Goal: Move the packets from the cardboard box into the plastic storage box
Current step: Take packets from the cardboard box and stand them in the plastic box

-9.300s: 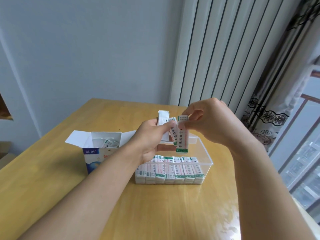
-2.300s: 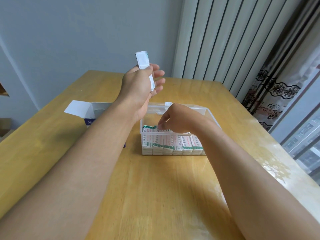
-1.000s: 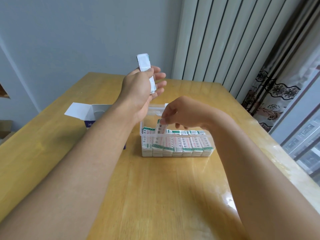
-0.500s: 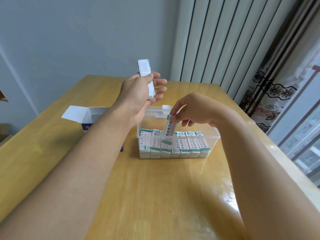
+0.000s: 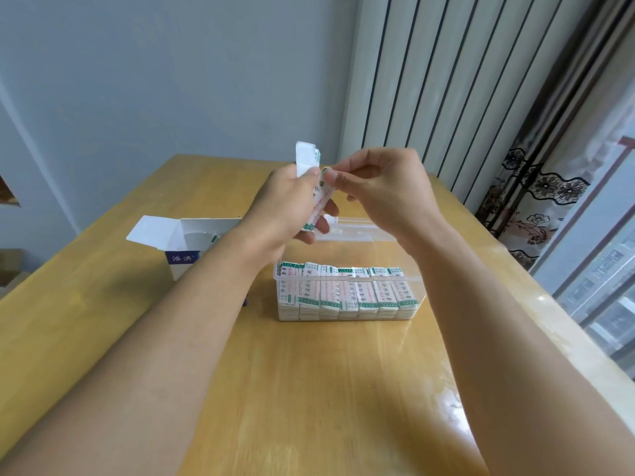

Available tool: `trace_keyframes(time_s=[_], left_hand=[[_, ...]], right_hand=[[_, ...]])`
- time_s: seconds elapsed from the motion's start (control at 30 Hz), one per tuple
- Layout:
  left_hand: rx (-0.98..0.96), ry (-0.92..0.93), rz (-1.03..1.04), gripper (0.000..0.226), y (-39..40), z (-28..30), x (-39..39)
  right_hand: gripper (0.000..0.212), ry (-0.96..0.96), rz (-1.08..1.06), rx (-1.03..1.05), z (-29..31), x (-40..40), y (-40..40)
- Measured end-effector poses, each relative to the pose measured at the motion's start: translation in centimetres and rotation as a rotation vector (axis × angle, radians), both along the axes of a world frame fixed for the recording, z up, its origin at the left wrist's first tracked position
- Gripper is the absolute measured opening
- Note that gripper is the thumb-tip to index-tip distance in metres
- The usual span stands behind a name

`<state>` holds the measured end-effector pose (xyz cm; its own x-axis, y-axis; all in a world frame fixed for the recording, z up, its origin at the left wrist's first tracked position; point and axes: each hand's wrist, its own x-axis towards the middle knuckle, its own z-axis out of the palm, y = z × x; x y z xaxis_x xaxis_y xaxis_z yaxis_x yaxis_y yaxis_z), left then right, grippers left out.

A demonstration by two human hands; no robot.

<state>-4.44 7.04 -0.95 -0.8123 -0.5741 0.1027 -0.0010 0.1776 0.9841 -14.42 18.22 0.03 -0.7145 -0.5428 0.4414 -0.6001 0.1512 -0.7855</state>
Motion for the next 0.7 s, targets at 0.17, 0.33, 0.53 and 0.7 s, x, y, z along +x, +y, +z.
trace_keyframes(time_s=[0.17,0.33,0.53,0.7], left_hand=[[0.162,0.14,0.136,0.023,-0.8,0.0,-0.4],[0.229,0.229,0.189,0.023,-1.2,0.4,-0.1],[0.208,0.215,0.162,0.023,-0.9,0.5,-0.1],[0.202,0.201,0.158,0.023,-0.8,0.4,-0.2]], right_hand=[[0.014,0.059,-0.04,0.138,-0.2,-0.3,-0.2],[0.012,0.103,0.075,0.811,-2.5,0.0,-1.3],[0.031,0.123,0.087,0.995,-4.9,-0.3,-2.7],[0.027,0.14,0.121,0.979,-5.1,-0.5,-2.7]])
